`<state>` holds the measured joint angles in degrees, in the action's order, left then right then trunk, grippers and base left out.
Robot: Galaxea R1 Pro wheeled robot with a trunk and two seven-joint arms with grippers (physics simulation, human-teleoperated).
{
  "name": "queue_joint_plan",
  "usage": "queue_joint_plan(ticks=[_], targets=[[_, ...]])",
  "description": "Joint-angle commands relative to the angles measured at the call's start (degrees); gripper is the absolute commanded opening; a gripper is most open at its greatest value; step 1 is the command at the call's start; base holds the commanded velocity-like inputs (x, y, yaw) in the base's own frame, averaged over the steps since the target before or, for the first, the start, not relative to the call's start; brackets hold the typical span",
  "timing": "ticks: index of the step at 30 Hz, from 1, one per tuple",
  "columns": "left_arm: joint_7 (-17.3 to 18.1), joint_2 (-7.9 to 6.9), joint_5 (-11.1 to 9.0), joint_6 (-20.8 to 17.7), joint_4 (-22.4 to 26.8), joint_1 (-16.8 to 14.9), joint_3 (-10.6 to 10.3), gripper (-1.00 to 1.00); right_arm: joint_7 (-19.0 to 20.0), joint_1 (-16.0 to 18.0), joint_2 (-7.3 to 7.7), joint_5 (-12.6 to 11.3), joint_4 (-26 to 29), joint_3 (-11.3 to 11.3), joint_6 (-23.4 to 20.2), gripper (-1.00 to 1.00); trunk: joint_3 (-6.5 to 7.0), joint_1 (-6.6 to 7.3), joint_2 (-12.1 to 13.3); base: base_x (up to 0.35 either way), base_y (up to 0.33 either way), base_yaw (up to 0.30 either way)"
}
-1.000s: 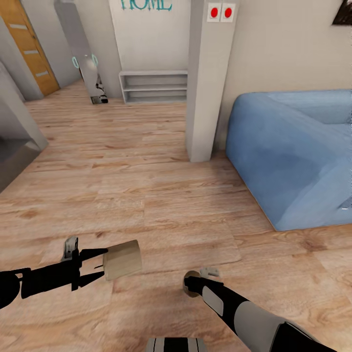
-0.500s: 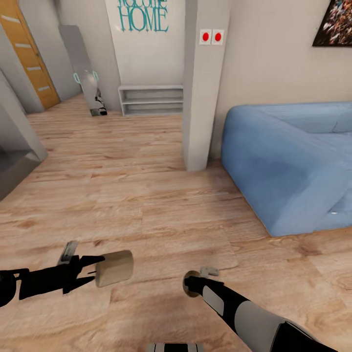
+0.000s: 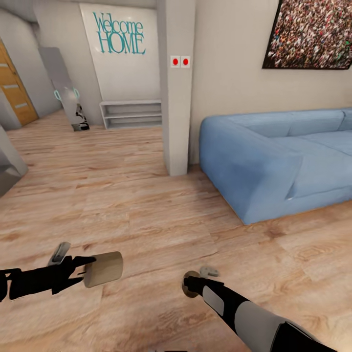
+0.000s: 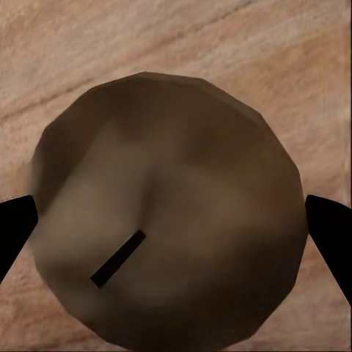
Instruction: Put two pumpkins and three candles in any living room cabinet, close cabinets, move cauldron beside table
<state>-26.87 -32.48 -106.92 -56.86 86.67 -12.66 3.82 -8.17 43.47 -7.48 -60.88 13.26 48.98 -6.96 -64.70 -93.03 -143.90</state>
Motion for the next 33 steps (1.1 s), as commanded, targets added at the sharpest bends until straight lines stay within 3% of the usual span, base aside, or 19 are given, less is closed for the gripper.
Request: queue_joint_plan(ticks=[1, 7, 12, 16, 24, 33], targets=[[-2.09, 0.02, -1.21, -0.01, 0.03, 0.00, 0.65, -1.00, -0.45, 0.04, 0.02, -0.39, 0.10, 0.41, -0.18, -1.00, 0.24, 0.06, 0.00, -0.172, 0.000, -0.239], [-4.38, 0.05, -1.04, 0.07, -1.40, 0.00, 2.60, -1.00, -0.34, 0.04, 0.03, -0.46, 0.10, 0.41, -0.20, -1.00, 1.90, 0.22, 0.08, -0.043, 0.000, -0.239], [-11.05, 0.21, -1.10, 0.08, -2.07, 0.00, 3.99, -1.00, -0.10, 0.05, 0.01, -0.49, 0.10, 0.49, -0.21, -1.00, 3.29, 0.35, 0.14, -0.002, 0.000, -0.239], [-13.09, 0.48, -0.31, 0.13, -2.11, -0.01, 5.38, -1.00, -0.09, 0.04, 0.01, -0.58, 0.10, 0.46, -0.23, -1.00, 4.40, 0.45, 0.20, 0.000, 0.000, -0.231], [-13.52, 0.74, 0.89, 0.09, -2.10, 0.00, 5.65, -1.00, -0.01, 0.04, 0.01, -0.72, 0.10, 0.43, -0.16, -1.00, 6.25, 0.66, 0.30, -0.184, 0.000, -0.101], [-13.40, 0.75, 0.92, 0.08, -1.75, 0.00, 5.59, -1.00, 0.00, 0.05, 0.01, -0.81, 0.10, 0.33, -0.16, -1.00, 6.25, 0.66, 0.30, -0.314, 0.000, -0.283]])
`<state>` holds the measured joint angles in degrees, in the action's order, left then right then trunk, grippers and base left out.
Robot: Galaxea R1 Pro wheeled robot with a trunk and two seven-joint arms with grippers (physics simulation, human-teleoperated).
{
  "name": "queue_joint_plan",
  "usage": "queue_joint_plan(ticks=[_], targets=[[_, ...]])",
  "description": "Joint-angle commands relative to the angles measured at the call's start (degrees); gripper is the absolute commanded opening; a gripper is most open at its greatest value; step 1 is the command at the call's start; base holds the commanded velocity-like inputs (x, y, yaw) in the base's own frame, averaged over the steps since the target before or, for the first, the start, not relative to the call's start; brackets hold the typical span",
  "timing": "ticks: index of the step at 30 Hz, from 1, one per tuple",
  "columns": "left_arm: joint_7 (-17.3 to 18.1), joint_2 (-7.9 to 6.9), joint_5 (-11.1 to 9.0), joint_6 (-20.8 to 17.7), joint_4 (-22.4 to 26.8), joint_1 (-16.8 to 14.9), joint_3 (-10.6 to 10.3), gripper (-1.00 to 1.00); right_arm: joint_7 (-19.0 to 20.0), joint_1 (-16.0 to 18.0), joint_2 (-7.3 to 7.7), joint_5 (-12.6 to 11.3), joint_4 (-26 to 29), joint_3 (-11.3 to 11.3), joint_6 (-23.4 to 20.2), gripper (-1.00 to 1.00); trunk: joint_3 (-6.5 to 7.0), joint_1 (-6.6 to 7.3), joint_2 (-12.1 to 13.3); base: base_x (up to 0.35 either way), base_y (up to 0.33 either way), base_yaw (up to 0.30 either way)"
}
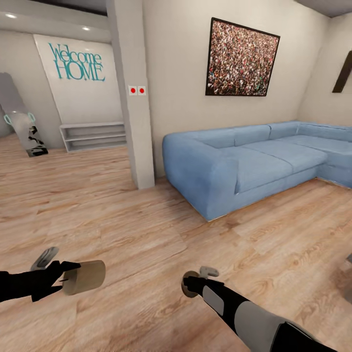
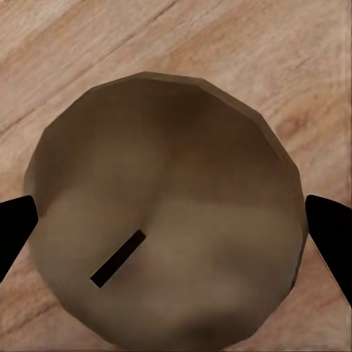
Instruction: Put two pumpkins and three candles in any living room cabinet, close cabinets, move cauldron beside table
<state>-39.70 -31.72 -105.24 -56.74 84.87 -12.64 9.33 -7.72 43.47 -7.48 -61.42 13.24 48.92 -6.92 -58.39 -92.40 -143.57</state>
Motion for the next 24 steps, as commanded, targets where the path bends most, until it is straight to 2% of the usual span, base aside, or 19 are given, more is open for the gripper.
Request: queue_joint_plan(ticks=[1, 13, 24], targets=[[-0.53, -0.01, -0.76, -0.04, 0.11, -0.02, 0.11, -1.00, -0.45, 0.05, 0.01, -0.27, 0.12, 0.38, -0.20, -1.00, -0.05, 0.03, -0.03, -0.101, 0.000, -0.293], [-0.31, -0.01, -0.84, -0.04, 0.38, -0.02, 0.12, -1.00, 0.42, 0.05, 0.01, -0.27, 0.04, 0.38, -0.34, -1.00, -0.05, 0.03, -0.03, -0.239, 0.000, -0.293], [-0.06, -0.01, -0.85, -0.04, 0.55, -0.02, 0.07, -1.00, 0.47, 0.04, 0.01, -0.27, 0.04, 0.25, -0.37, -1.00, -0.05, 0.03, -0.03, -0.169, 0.000, -0.293]])
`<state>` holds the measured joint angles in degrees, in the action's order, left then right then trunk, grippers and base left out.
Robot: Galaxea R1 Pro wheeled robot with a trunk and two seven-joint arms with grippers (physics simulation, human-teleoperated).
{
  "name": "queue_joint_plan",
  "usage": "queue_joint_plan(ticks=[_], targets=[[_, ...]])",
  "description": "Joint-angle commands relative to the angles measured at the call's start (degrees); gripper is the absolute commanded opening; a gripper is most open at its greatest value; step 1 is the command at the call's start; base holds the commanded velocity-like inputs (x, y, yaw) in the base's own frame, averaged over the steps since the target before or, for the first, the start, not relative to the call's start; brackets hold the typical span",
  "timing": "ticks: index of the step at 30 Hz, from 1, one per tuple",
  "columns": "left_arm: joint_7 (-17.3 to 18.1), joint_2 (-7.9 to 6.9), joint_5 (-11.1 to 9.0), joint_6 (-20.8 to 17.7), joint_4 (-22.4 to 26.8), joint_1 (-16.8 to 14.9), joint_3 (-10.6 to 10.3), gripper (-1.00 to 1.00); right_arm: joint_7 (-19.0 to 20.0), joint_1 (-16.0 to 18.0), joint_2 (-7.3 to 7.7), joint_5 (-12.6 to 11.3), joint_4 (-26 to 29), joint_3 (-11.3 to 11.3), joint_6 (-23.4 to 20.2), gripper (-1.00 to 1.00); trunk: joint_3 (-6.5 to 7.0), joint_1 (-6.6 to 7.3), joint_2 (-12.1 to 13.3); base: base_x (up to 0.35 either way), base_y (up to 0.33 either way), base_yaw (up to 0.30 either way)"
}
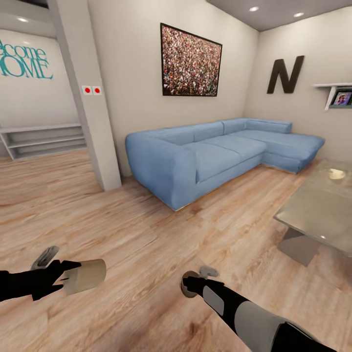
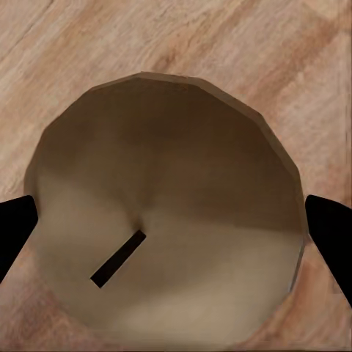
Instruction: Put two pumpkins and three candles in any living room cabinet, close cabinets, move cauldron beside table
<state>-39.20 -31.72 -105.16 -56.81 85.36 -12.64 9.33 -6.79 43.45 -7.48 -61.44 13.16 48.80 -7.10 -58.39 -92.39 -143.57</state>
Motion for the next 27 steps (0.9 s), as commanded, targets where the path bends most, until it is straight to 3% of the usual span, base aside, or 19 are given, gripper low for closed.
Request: queue_joint_plan(ticks=[1, 8, 14, 27], targets=[[-0.52, -0.01, -0.93, 0.04, 0.06, -0.02, 0.08, -1.00, -0.44, 0.06, 0.04, -0.26, 0.12, 0.36, -0.23, -1.00, -0.05, 0.02, -0.03, -0.027, 0.000, -0.293], [-0.42, -0.01, -1.00, 0.04, 0.16, -0.02, 0.23, -1.00, -0.48, 0.06, 0.02, -0.29, 0.11, 0.25, -0.51, -1.00, -0.05, 0.02, -0.03, -0.005, 0.000, -0.293], [-0.50, -0.01, -1.04, 0.02, 0.17, -0.02, 0.25, -1.00, -0.46, 0.06, 0.01, -0.28, 0.14, 0.29, -0.49, -1.00, 1.28, 0.17, 0.05, 0.000, 0.000, -0.278], [-0.83, 0.06, -1.12, 0.04, 0.15, -0.02, 0.16, -1.00, 0.65, 0.07, 0.04, -0.18, 0.88, 0.35, -0.04, -1.00, 3.79, 0.51, 0.23, 0.000, 0.000, -0.072]])
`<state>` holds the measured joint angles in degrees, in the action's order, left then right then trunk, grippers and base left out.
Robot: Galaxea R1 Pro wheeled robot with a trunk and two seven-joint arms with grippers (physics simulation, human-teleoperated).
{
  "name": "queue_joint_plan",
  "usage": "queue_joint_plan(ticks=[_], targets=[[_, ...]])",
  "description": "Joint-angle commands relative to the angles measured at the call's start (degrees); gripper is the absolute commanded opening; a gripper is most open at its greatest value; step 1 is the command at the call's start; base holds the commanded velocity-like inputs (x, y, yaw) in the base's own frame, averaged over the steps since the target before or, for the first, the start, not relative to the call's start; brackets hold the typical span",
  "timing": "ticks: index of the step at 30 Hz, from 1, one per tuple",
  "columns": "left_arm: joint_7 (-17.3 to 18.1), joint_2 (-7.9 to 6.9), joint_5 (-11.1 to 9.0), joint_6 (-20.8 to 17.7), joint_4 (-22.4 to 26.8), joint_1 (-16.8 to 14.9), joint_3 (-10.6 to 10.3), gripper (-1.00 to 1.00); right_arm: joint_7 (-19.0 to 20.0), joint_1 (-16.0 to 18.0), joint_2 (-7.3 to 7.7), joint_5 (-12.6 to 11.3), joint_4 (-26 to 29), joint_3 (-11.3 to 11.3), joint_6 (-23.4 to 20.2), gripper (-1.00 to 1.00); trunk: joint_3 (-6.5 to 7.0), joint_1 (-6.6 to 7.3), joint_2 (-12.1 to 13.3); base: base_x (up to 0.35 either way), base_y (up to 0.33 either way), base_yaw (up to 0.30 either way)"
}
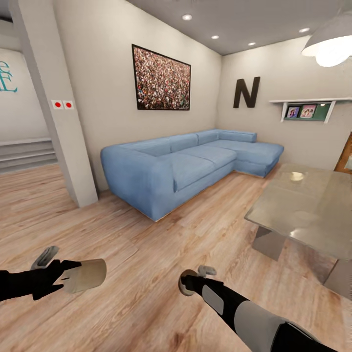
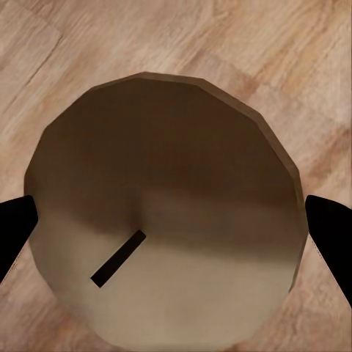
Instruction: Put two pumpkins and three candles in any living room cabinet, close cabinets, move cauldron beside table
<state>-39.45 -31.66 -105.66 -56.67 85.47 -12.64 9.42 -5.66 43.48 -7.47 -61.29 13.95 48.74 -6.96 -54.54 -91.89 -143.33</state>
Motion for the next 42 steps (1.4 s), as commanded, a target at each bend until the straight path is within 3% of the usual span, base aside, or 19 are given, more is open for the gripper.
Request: queue_joint_plan(ticks=[1, 8, 21, 42], targets=[[-0.60, 0.00, -0.69, -0.11, 0.05, -0.02, 0.09, -1.00, -0.34, 0.05, 0.02, -0.33, 0.13, 0.41, -0.25, -1.00, 0.11, 0.03, -0.01, 0.000, 0.000, -0.205], [-0.71, 0.01, -1.04, -0.11, 0.05, -0.02, 0.07, -1.00, 0.45, 0.03, 0.00, -0.41, 0.20, 0.27, -0.58, -1.00, 1.47, 0.22, 0.09, -0.030, 0.000, -0.255], [-0.71, 0.01, -1.12, -0.11, 0.05, -0.01, 0.07, -1.00, 0.48, 0.05, 0.00, -0.50, 0.11, 0.13, -0.61, -1.00, 3.80, 3.07, 5.30, -0.297, 0.000, -0.273], [-0.81, 0.03, -1.12, -0.11, -0.04, -0.02, -0.16, -1.00, 1.18, 0.04, 0.04, -0.50, 0.11, 0.13, -0.63, -1.00, 7.57, 7.68, 13.72, -0.014, 0.000, -0.274]])
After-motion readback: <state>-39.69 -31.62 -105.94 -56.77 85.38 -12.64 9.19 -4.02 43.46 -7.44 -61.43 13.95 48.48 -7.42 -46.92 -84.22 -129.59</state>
